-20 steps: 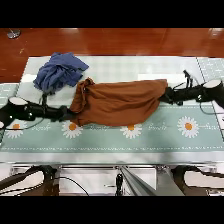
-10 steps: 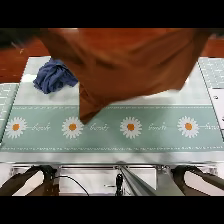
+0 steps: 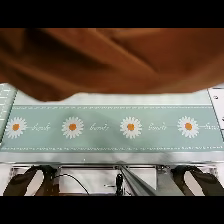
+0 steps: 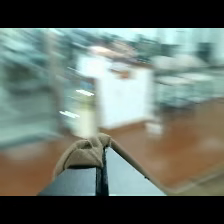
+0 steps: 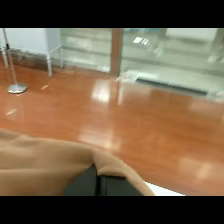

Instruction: Fold the shirts.

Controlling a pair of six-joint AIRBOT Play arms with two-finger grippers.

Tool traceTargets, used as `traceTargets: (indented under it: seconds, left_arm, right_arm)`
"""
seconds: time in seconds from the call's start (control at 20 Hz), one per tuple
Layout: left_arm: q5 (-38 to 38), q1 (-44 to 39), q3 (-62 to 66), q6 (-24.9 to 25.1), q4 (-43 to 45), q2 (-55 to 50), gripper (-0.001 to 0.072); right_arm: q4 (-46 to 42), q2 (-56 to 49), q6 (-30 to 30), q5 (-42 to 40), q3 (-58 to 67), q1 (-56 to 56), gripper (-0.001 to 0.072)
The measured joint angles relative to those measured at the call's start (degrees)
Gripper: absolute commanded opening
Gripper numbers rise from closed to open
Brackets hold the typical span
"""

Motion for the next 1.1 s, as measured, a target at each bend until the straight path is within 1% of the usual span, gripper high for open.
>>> traceTargets:
  seconds: [0.15, 0.25, 0.4, 0.45, 0.6, 0.7, 0.8, 0.95, 1.1]
  left_arm:
    - [-1.9, 0.4, 0.9, -3.6, 12.5, 6.7, 0.0042]
    - [-5.6, 0.5, 0.8, -6.3, 20.0, 8.9, 0.0042]
    - [-11.5, 0.6, -3.5, -9.6, 24.9, 10.2, 0.0042]
    - [-12.0, 0.6, -6.3, -10.5, 26.1, 10.4, 0.0042]
    - [-11.1, 0.6, -17.7, -11.3, 24.5, 9.6, 0.0041]
    - [-7.8, 0.6, -25.6, -9.9, 20.0, 7.0, 0.0042]
    - [-5.4, 0.4, -30.8, -8.1, 16.5, 2.4, 0.0042]
    - [-1.6, -1.3, -34.4, -6.0, 13.2, -6.5, 0.0042]
    - [3.8, -4.8, -35.8, -5.0, 11.7, -15.9, 0.0042]
  right_arm:
    - [-3.9, 4.6, 1.9, 4.3, 0.1, 0.0, 0.0026]
    - [-6.8, 6.7, 3.4, 6.7, -1.2, 0.0, 0.0026]
    - [-7.7, 8.7, 4.5, 8.2, -7.0, 0.0, 0.0026]
    - [-7.7, 9.1, 4.7, 8.6, -9.8, 0.0, 0.0026]
    - [-6.9, 9.7, 4.2, 7.7, -22.0, 0.0, 0.0026]
    - [-6.6, 9.5, 3.6, 4.6, -31.5, 0.0, 0.0026]
    - [-6.3, 7.7, 3.3, 0.1, -40.3, 0.0, 0.0026]
    - [-6.0, 1.2, 2.2, -7.8, -48.8, 0.0, 0.0026]
    - [-3.8, -9.9, 0.2, -16.2, -51.4, 0.0, 0.0026]
